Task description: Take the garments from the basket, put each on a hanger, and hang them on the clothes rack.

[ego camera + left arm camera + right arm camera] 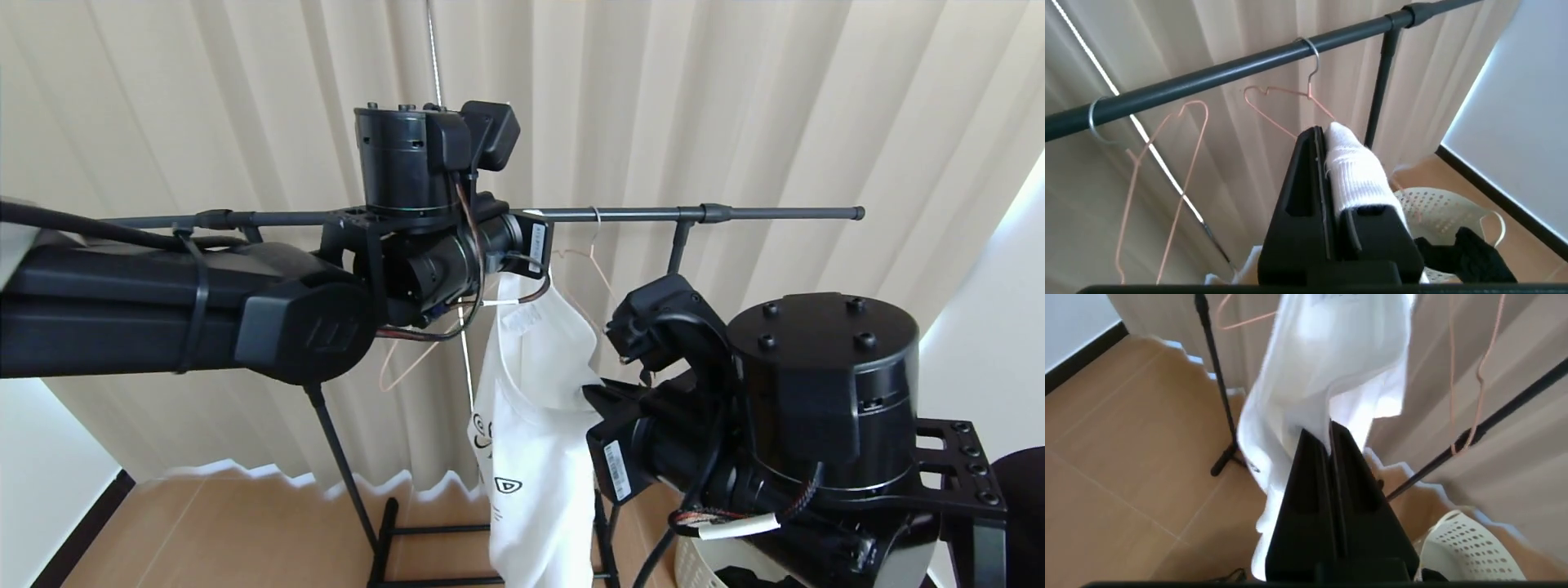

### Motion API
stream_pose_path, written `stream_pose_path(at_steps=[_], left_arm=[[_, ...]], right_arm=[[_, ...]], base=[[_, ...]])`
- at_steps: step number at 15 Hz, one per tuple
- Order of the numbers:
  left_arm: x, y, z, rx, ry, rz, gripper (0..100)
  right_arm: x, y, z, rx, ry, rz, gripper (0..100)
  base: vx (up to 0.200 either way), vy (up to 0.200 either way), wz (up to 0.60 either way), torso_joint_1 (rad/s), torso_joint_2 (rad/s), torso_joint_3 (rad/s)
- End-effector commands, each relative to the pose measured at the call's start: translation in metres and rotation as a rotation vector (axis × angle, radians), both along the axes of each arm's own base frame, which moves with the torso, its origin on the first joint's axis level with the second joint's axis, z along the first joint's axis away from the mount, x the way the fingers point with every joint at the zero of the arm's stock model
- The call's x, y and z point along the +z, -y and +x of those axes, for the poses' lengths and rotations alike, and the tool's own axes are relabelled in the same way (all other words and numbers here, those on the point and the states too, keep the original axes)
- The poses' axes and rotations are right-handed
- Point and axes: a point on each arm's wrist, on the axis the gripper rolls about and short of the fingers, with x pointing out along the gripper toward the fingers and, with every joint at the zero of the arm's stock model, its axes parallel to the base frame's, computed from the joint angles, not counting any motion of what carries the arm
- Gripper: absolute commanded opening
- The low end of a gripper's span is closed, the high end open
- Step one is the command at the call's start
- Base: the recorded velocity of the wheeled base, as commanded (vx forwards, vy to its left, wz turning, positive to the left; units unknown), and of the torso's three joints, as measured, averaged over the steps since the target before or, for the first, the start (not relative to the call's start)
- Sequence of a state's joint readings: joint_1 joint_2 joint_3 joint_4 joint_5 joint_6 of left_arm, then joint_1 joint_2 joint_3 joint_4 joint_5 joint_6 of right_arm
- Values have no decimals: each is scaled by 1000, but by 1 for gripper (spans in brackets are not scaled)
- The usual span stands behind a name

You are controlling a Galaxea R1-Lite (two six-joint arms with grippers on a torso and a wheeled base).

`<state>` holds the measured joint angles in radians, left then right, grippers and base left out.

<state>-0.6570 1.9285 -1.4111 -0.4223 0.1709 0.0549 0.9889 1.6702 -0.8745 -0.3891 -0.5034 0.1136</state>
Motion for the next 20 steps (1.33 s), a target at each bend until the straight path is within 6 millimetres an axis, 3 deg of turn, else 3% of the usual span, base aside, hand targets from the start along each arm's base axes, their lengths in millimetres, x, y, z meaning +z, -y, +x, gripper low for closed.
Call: stream_pose_path(at_steps=[1,6,10,11,13,16,20], left_arm=[[26,-27,-26,22,-52,47,0],[13,-65,-77,32,-221,249,0],[-30,-91,-114,20,-315,399,0],[-51,-93,-130,-18,-364,447,0],[-70,-86,-152,-99,-412,483,0],[-80,-57,-176,-221,-479,429,0],[-75,-18,-173,-271,-517,353,0]], right_arm=[[1,17,24,-89,14,-15,0],[-1,25,68,-226,27,-22,0],[-10,7,92,-265,14,13,0],[-12,-4,100,-279,2,75,0],[-8,-21,106,-310,4,170,0],[-2,-34,104,-326,2,260,0],[2,-35,103,-328,1,295,0]], base=[[0,0,0,0,0,0],[0,0,0,0,0,0],[0,0,0,0,0,0],[0,0,0,0,0,0],[0,0,0,0,0,0],[0,0,0,0,0,0],[0,0,0,0,0,0]])
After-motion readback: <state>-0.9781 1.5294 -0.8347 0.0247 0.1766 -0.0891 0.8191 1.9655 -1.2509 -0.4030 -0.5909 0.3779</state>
